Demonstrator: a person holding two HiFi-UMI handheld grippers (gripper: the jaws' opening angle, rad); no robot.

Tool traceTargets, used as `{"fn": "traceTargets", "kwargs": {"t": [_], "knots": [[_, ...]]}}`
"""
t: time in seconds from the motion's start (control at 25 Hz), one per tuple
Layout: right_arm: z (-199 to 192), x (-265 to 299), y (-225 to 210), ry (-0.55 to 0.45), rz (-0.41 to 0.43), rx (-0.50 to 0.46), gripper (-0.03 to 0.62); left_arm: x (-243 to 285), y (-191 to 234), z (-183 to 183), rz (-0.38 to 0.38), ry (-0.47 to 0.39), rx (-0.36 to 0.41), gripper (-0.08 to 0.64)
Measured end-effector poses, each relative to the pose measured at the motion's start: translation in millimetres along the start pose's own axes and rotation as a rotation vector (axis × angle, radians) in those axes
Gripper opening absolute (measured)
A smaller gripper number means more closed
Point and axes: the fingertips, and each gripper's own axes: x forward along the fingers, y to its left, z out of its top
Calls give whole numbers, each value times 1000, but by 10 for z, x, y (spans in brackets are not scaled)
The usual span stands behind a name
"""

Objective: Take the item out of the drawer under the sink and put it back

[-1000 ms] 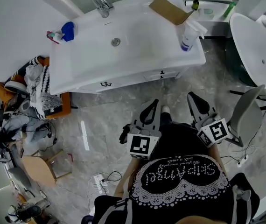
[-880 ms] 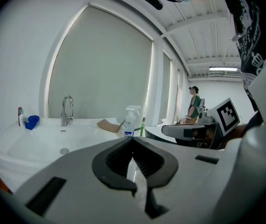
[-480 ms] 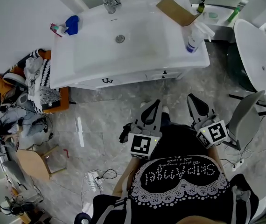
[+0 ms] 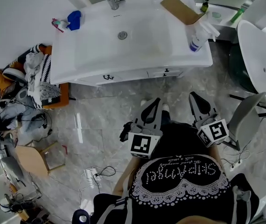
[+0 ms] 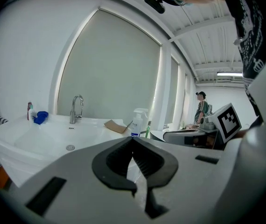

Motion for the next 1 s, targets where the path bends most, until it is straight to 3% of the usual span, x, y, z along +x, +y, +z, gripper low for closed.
{"fn": "traceTargets", "kwargs": {"t": [0.16, 0.32, 0.44, 0.64, 0.76, 1.0], "knots": [[-102, 51, -157, 24, -30, 48, 20, -31, 51, 50, 36, -37, -32, 5], [-318, 226, -265, 84, -34, -21, 21, -104, 167, 84, 83, -42, -71, 5], [-610, 416, -279, 165, -2, -27, 25, -182, 299, 89, 132, -36, -90, 5], [-1218, 775, -271, 299, 41, -3, 97, -312, 443, 89, 214, -33, -133, 5], [-1570, 1039, -393, 313, 36, 2, 97, -334, 399, 10, 230, -21, -122, 5], [-2320, 1469, -680, 387, -16, 55, 124, -423, 345, -296, 241, 73, -187, 5]]}}
